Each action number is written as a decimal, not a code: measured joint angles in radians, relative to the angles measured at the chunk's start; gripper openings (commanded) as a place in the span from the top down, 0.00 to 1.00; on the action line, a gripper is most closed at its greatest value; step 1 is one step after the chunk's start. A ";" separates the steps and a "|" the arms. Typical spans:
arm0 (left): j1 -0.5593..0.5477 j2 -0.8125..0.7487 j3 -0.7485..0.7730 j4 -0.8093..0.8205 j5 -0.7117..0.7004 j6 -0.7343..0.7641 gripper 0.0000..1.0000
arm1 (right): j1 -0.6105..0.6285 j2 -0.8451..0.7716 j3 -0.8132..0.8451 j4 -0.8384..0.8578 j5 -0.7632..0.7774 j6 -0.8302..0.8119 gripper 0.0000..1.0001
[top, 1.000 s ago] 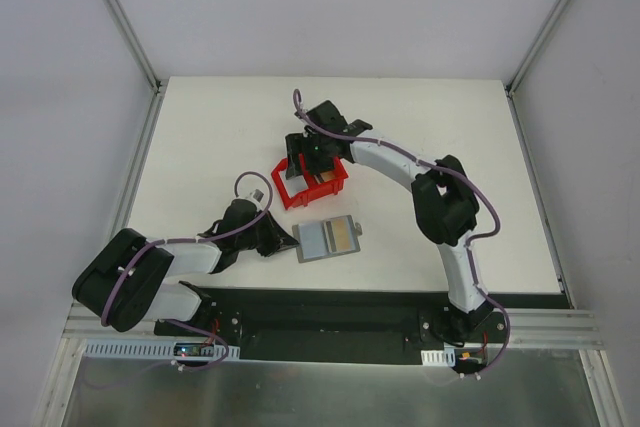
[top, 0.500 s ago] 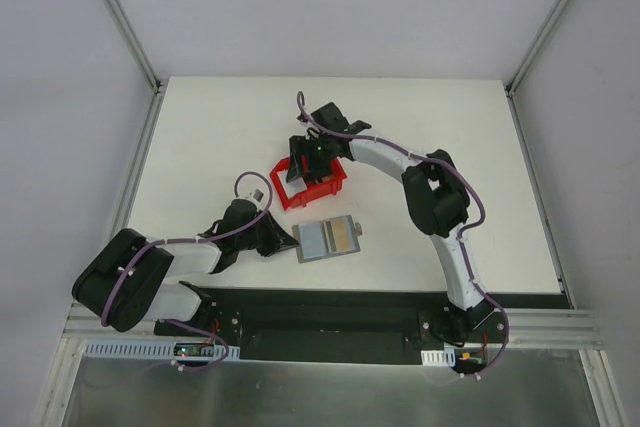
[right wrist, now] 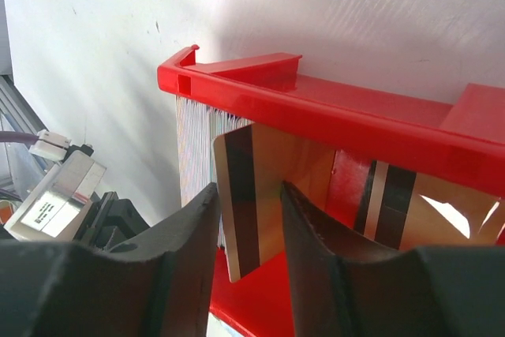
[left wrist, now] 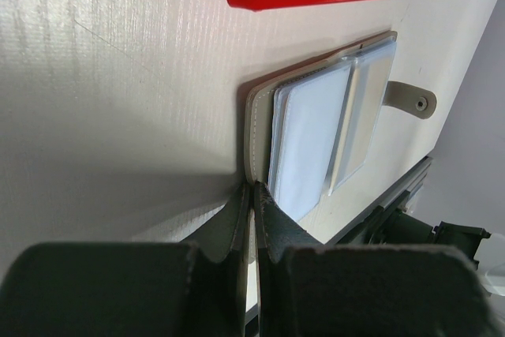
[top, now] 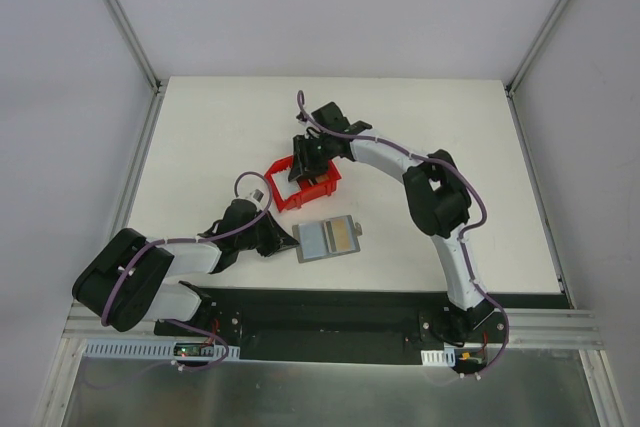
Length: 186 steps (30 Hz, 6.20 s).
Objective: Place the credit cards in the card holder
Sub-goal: Pick up the credit card from the storage box, then insert the credit card into the card holder, then close the card holder at the center of the board.
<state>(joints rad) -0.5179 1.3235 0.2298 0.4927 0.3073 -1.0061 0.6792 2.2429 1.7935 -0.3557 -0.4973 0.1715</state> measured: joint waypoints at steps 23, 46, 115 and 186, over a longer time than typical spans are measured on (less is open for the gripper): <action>0.000 0.005 0.000 0.006 0.002 0.000 1.00 | -0.008 -0.143 -0.041 -0.017 0.193 -0.047 1.00; 0.000 -0.011 0.000 -0.016 0.003 0.026 1.00 | -0.056 -0.772 -1.069 0.456 0.057 0.246 1.00; 0.000 -0.020 0.001 -0.028 0.003 0.024 1.00 | 0.097 -0.540 -1.187 0.899 0.105 0.467 0.83; -0.033 -0.272 0.199 -0.491 -0.003 0.137 1.00 | 0.238 -0.717 -0.924 0.085 0.666 0.205 0.94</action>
<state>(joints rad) -0.5510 1.0519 0.4286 0.0017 0.3046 -0.8692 0.9169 1.5257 0.8700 -0.2703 0.1688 0.3767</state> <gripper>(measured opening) 0.006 0.074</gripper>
